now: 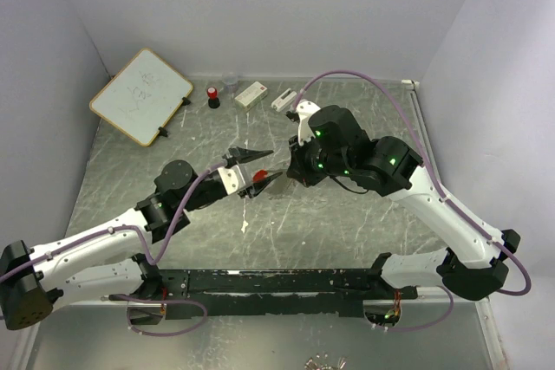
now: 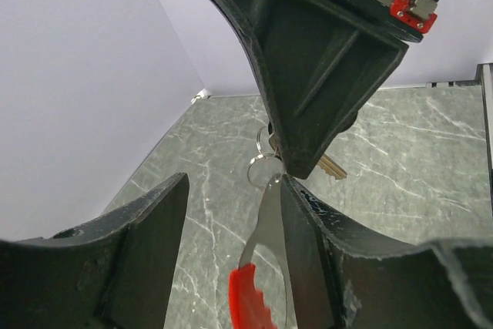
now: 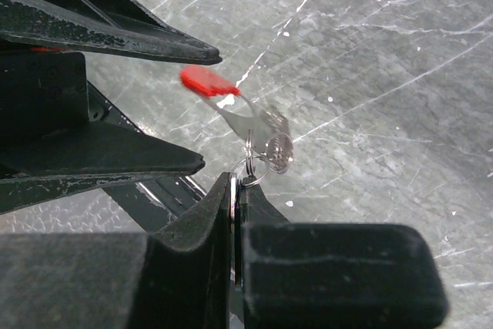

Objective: Remove the keys from the keyring

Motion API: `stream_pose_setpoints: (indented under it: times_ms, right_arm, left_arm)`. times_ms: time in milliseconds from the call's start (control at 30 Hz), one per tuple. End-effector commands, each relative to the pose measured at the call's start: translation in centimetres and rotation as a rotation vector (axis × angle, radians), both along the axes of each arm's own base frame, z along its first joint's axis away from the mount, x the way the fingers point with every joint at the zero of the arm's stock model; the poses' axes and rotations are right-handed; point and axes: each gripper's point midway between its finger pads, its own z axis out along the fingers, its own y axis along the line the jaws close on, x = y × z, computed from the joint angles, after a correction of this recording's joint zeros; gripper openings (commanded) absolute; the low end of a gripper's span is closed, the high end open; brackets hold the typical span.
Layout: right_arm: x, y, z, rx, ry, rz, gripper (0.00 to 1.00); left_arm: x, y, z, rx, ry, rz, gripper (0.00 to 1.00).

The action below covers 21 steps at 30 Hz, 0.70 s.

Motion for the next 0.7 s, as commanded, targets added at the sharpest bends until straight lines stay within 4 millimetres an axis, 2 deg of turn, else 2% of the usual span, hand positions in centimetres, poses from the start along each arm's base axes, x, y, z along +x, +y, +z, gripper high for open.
stream_pose_setpoints:
  times_ms: [0,400,667]
  right_arm:
    - [-0.1,0.6,0.6,0.029,-0.019,0.025,0.0]
    - [-0.4,0.6,0.6,0.034,-0.019,0.035,0.0]
    - [-0.6,0.8,0.3,0.039,-0.017,0.045,0.0]
  left_arm:
    - [0.4,-0.3,1.4,-0.055,-0.048,0.002,0.61]
    - [0.5,-1.8,0.6,-0.035,-0.038,-0.041,0.54]
    - [0.2,-2.3,0.8,-0.042,-0.047,-0.074,0.52]
